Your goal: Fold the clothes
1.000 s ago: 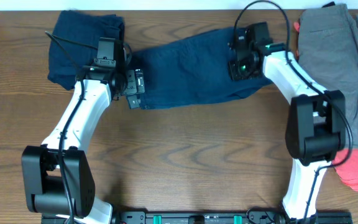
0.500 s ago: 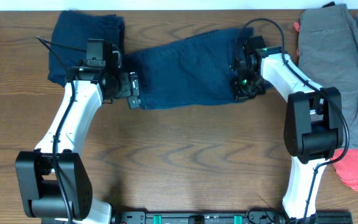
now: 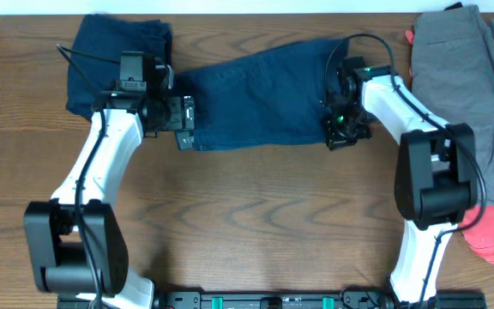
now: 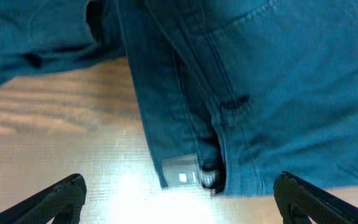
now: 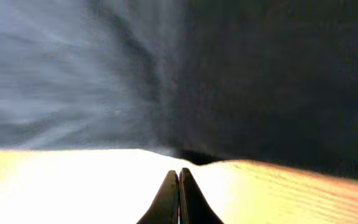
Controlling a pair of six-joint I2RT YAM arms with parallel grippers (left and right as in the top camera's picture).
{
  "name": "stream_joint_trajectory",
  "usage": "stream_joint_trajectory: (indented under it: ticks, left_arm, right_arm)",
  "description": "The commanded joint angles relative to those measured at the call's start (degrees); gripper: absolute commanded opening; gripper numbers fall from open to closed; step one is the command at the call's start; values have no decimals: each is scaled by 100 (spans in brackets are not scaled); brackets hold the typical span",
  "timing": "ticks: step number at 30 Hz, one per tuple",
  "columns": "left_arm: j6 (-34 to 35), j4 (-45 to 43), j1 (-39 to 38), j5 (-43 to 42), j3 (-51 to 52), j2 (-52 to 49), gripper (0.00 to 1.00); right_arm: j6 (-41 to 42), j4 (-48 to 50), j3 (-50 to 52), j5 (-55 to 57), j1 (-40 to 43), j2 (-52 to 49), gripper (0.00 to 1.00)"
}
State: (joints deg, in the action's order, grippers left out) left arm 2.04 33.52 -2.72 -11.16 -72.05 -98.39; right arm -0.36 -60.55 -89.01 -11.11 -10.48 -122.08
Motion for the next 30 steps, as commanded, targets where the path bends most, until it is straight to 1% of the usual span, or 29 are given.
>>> stream_joint_trajectory:
  ticks: [1,2,3,4,6,8,12,18,22,26,30]
  left_arm:
    - [-142,-184,153,-400,-94,-345,98]
    - [-142,-262,190,-555,-94,-420,98]
    - [-142,-334,221,-684,-94,-483,98]
    - [-144,-407,247,-787,-94,-551,98]
    - [-157,-542,267,-933,-94,-656,98]
    - [-243,-667,267,-1058,-94,-748,98]
    - [-295,-933,267,-1091,-94,-1014,98]
    - [-293,-1165,264,-1128,-94,-1484,98]
    - [-291,-1244,264,-1381,-94,-1663,98]
    - [-289,-1268,229,-1456,-94,-1716,98]
    - [-289,-1287,197,-1871,-94,-1718,99]
  right_arm:
    - [4,94,-11,-50,-20,782,11]
    - [2,111,-13,-50,-20,909,20]
    - [-31,138,-13,-48,-20,1086,32]
    - [-72,157,-13,-46,-20,1228,40]
    - [-105,203,-13,-15,-20,1497,51]
    - [-105,269,-13,35,-20,1731,55]
    - [-105,356,-13,37,-20,1987,57]
    - [-103,354,-13,37,13,2024,57]
    - [-101,452,-13,35,13,2024,57]
    - [-96,625,-13,35,13,2022,56]
    - [-28,876,-13,33,13,2017,54]
